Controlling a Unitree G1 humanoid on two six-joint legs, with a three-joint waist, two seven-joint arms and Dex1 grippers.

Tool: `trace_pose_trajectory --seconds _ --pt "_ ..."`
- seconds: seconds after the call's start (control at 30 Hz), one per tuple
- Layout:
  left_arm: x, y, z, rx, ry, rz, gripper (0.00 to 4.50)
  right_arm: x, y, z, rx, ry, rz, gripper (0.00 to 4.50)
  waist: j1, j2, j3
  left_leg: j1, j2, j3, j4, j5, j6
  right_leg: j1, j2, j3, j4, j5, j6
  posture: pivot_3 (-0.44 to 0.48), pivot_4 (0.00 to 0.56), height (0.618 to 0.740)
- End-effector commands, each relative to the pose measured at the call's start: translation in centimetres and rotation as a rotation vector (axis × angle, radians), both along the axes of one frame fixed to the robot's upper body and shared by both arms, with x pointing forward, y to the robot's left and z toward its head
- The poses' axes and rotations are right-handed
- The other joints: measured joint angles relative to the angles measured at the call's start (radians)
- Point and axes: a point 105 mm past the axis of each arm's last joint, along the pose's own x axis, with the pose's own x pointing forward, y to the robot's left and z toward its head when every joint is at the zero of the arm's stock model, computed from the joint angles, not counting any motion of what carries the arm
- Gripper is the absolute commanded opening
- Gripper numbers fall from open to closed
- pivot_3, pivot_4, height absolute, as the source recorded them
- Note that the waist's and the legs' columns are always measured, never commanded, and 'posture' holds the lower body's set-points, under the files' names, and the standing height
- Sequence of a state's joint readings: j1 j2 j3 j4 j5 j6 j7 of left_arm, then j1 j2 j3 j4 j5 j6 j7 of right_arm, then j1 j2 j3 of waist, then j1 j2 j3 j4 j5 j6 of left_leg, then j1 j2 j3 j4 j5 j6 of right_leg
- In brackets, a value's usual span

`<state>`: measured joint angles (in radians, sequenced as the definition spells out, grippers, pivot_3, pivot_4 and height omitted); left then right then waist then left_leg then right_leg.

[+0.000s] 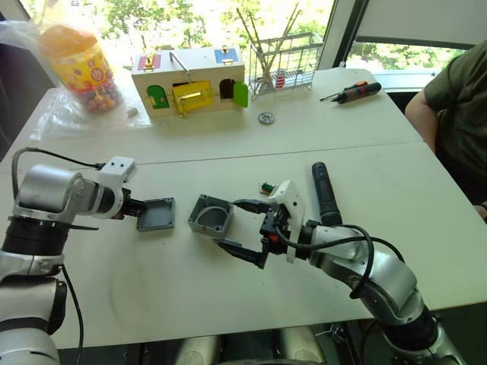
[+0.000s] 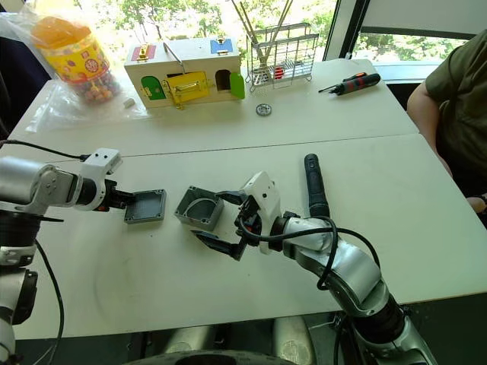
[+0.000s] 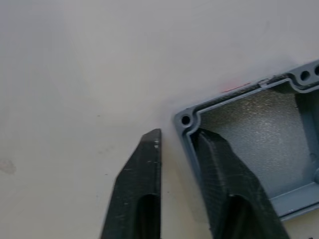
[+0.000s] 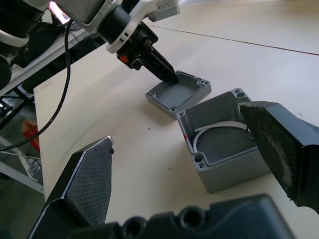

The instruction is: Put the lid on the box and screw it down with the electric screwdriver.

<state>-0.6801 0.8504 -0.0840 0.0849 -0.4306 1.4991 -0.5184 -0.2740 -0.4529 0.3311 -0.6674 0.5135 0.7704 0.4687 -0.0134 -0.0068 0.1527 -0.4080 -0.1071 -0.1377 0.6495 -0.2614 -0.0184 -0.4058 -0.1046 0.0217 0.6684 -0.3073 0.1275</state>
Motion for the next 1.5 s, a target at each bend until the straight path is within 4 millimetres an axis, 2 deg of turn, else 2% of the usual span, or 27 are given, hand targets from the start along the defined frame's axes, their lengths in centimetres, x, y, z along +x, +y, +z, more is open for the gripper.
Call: trace_pose_trajectory --seconds 0.03,0.17,0.3,0.37,0.53,0.63,0.7,0.77,0.83,1.0,1.13,1.5 --pt "-0.3 0.4 -0.7 0.017 0.010 0.017 0.02 -0.3 -0.1 1.2 0.031 -0.037 -0.003 4.50 0.000 0.000 0.000 0.000 0.000 0.000 0.000 0.000 0.000 0.000 0.000 0.000 0.001 0.000 0.000 0.000 0.150 0.740" --pt "0.2 0.3 -0.6 0.017 -0.041 0.026 0.02 0.5 -1.1 1.6 0.051 -0.015 -0.033 4.50 0.003 0.001 -0.001 0.000 0.000 0.000 0.000 0.000 0.000 0.000 0.000 0.000 0.001 0.000 0.000 0.000 0.150 0.740" --pt "2.0 0.2 1.8 -0.045 -0.238 0.014 0.02 2.2 -2.7 3.6 0.124 0.003 -0.082 4.50 0.010 0.002 -0.002 0.000 0.000 -0.001 0.000 0.001 -0.002 0.001 0.000 0.000 0.001 0.000 0.000 0.000 0.150 0.740" --pt "2.8 -0.2 3.7 -0.083 -0.346 -0.016 0.02 2.6 -3.2 4.3 0.162 0.027 -0.085 4.50 0.019 0.002 -0.002 0.000 0.000 -0.001 0.001 0.002 -0.003 0.001 0.000 0.000 0.001 0.000 0.000 0.000 0.150 0.740" --pt "4.3 -1.5 10.7 -0.149 -0.678 -0.151 0.02 4.4 -3.4 7.3 0.293 0.094 -0.080 4.50 0.016 0.001 -0.001 -0.001 0.000 -0.001 0.000 0.001 -0.002 -0.001 -0.001 0.000 -0.001 0.000 0.000 0.000 0.150 0.740" --pt "5.0 -2.4 14.4 -0.138 -0.855 -0.194 0.02 6.2 -2.3 7.3 0.280 0.176 -0.098 4.50 0.004 0.001 -0.001 -0.002 0.000 -0.001 -0.001 0.002 -0.002 -0.001 -0.003 -0.001 -0.001 0.000 0.000 0.000 0.150 0.740" --pt "5.4 -3.3 15.8 -0.138 -0.934 -0.206 0.02 7.4 -1.9 7.5 0.296 0.214 -0.119 4.50 -0.001 0.001 -0.001 -0.001 0.000 -0.001 -0.001 0.001 -0.002 -0.001 -0.003 -0.001 -0.001 0.000 0.000 0.000 0.150 0.740" --pt "5.4 -5.2 17.2 -0.164 -1.006 -0.247 0.02 9.3 -1.6 8.2 0.357 0.261 -0.174 4.50 -0.007 0.001 -0.001 -0.001 -0.001 -0.001 -0.001 0.002 -0.002 -0.001 -0.004 -0.002 -0.001 0.000 0.000 0.000 0.150 0.740" --pt "5.3 -6.5 17.8 -0.180 -1.042 -0.276 0.02 10.4 -1.1 9.1 0.396 0.280 -0.189 4.50 -0.011 0.001 -0.001 -0.002 -0.001 0.000 -0.001 0.002 -0.002 -0.002 -0.004 -0.002 -0.001 0.000 0.000 0.000 0.150 0.740" --pt "4.7 -9.6 17.8 -0.232 -1.076 -0.335 0.02 11.1 -0.2 10.3 0.446 0.301 -0.178 4.50 -0.026 0.001 -0.001 -0.002 -0.002 0.000 -0.002 0.001 -0.002 -0.002 -0.006 -0.002 0.000 0.000 0.000 0.000 0.150 0.740" --pt "4.7 -10.5 17.8 -0.251 -1.085 -0.338 0.02 11.5 -0.4 10.6 0.477 0.300 -0.207 4.50 -0.035 0.001 -0.001 -0.002 -0.003 0.000 -0.002 0.001 -0.002 -0.002 -0.007 -0.002 0.000 0.000 0.000 0.000 0.150 0.740" --pt "4.6 -12.8 17.7 -0.324 -1.066 -0.401 0.02 11.2 -0.7 11.4 0.534 0.290 -0.206 4.50 -0.040 0.001 -0.001 -0.002 -0.003 0.000 -0.002 0.001 -0.002 -0.003 -0.007 -0.002 0.002 0.000 0.000 0.000 0.150 0.740"
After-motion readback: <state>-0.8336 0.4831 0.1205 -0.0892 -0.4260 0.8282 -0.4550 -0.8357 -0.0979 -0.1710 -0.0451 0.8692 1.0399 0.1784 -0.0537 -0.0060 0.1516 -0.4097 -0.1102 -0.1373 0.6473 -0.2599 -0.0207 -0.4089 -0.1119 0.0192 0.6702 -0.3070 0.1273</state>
